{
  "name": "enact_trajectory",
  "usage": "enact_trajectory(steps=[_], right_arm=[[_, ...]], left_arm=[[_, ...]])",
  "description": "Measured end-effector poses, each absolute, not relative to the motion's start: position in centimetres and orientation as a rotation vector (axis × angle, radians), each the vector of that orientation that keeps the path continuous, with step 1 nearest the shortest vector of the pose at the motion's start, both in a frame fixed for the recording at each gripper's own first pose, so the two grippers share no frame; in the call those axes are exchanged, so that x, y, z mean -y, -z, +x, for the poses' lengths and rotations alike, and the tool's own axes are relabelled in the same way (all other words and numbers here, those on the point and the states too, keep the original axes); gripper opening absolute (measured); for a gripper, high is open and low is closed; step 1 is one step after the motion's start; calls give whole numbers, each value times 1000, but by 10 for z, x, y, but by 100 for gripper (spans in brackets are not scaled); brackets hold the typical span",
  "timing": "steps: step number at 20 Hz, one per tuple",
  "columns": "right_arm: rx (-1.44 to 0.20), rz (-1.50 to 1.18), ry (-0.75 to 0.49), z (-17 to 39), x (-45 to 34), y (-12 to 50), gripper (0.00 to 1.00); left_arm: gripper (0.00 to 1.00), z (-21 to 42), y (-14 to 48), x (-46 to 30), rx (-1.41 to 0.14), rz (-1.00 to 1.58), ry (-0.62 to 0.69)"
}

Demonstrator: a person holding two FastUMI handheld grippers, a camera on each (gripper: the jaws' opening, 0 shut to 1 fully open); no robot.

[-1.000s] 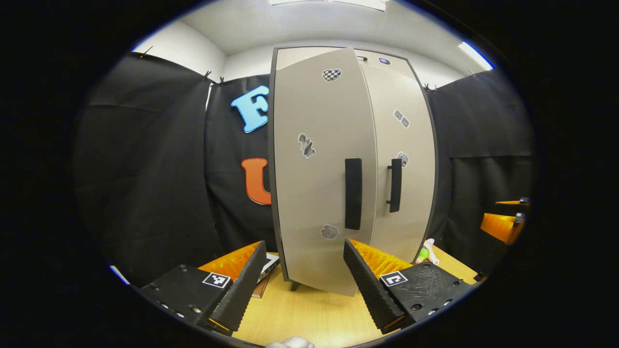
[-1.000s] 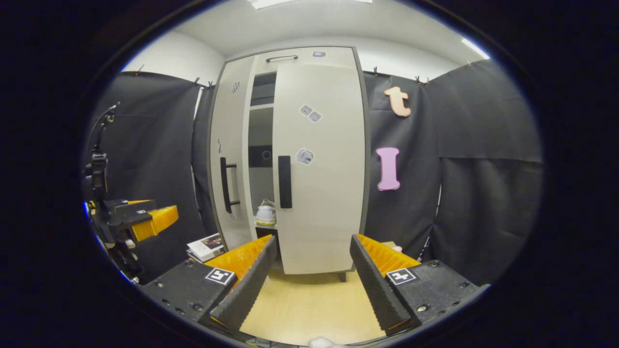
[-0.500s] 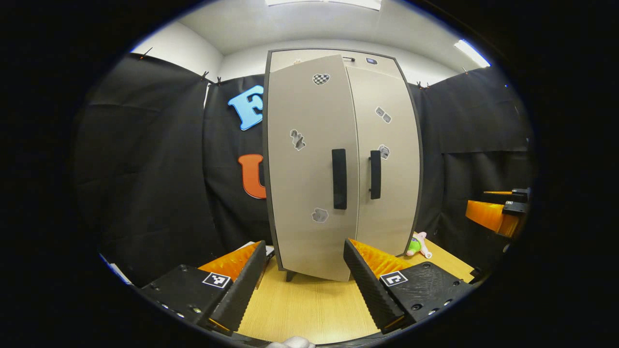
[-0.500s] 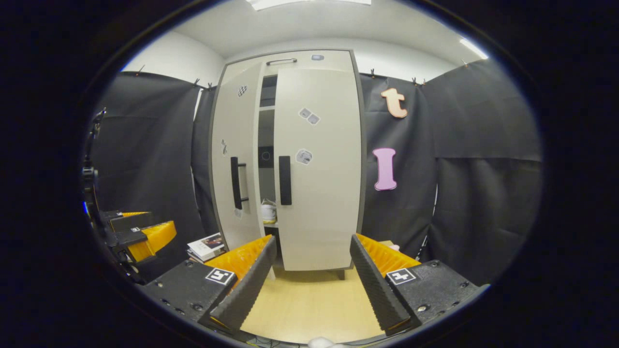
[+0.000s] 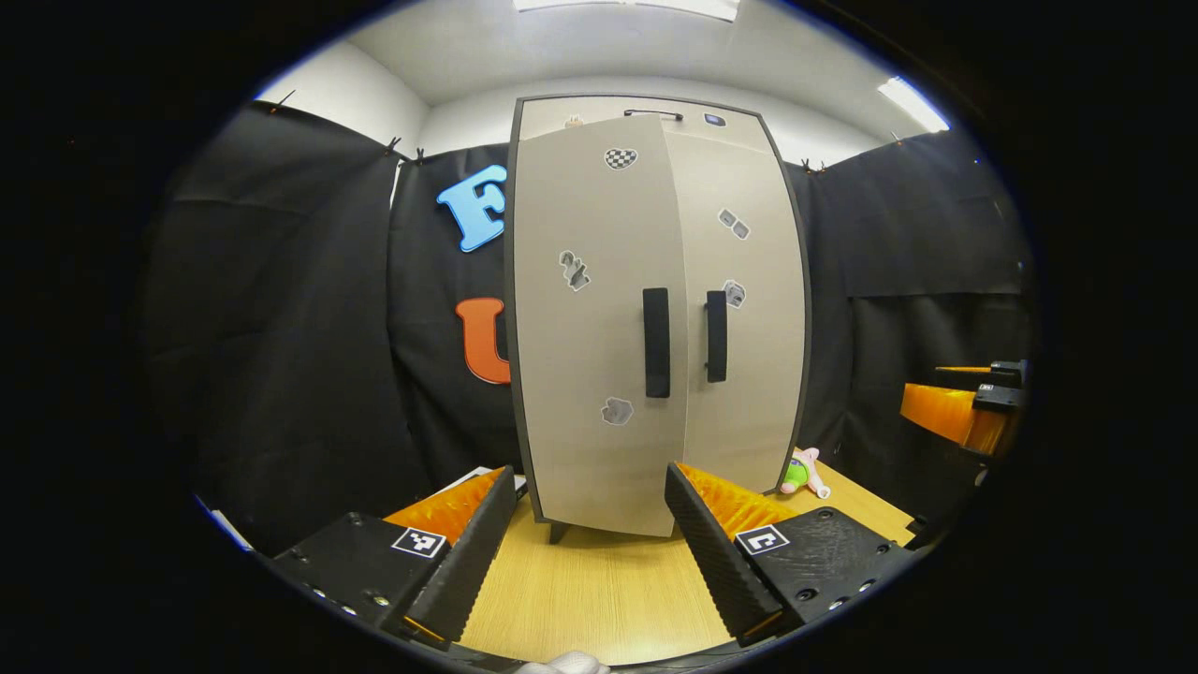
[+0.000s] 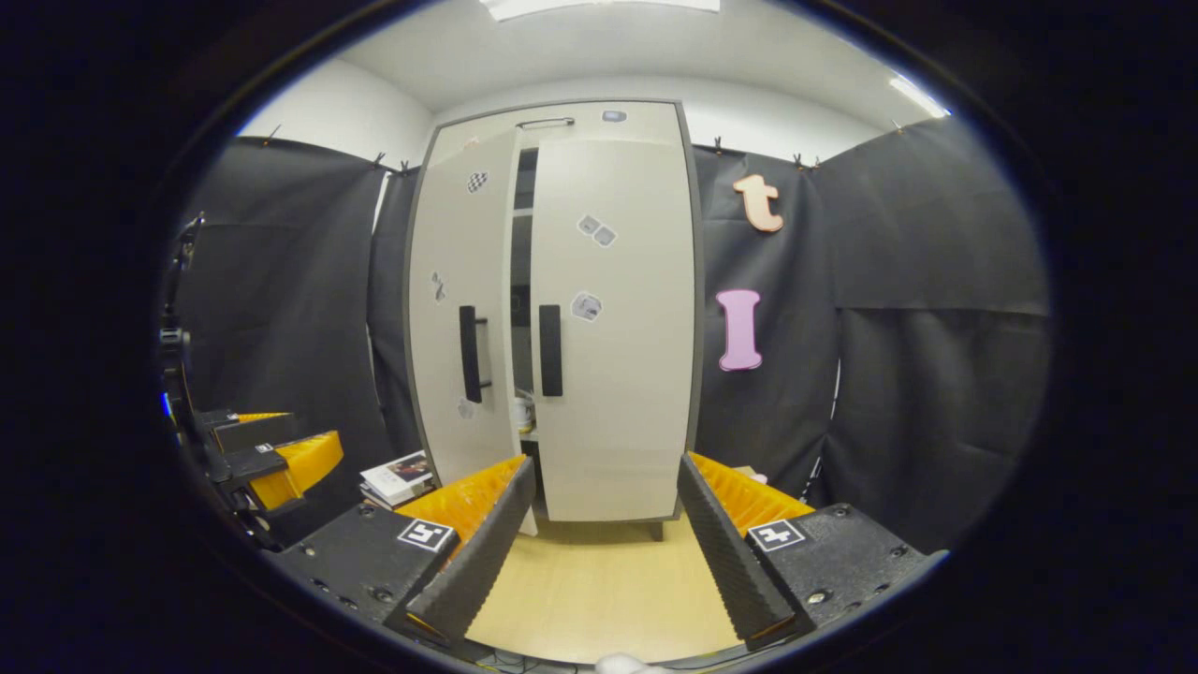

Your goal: Grab one shoe with the right hand and put it into the shoe cabinet, grab the other shoe with the left hand and put it into the shoe cabinet; then close the right door with the right hand and the left door with the left hand.

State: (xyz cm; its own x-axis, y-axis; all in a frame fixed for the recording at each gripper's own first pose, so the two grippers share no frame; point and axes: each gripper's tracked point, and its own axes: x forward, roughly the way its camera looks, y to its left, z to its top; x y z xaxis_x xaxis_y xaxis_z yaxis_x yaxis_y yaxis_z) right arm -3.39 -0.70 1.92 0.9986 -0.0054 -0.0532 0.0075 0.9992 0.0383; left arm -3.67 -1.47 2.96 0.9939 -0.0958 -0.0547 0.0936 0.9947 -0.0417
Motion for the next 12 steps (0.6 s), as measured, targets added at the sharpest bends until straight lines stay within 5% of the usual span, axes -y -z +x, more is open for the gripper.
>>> enact_trajectory(steps=[12], right_arm=[[-43,32,11,-36,3,-24,99]], left_arm=[[96,-39,-33,10,-51,-41,96]])
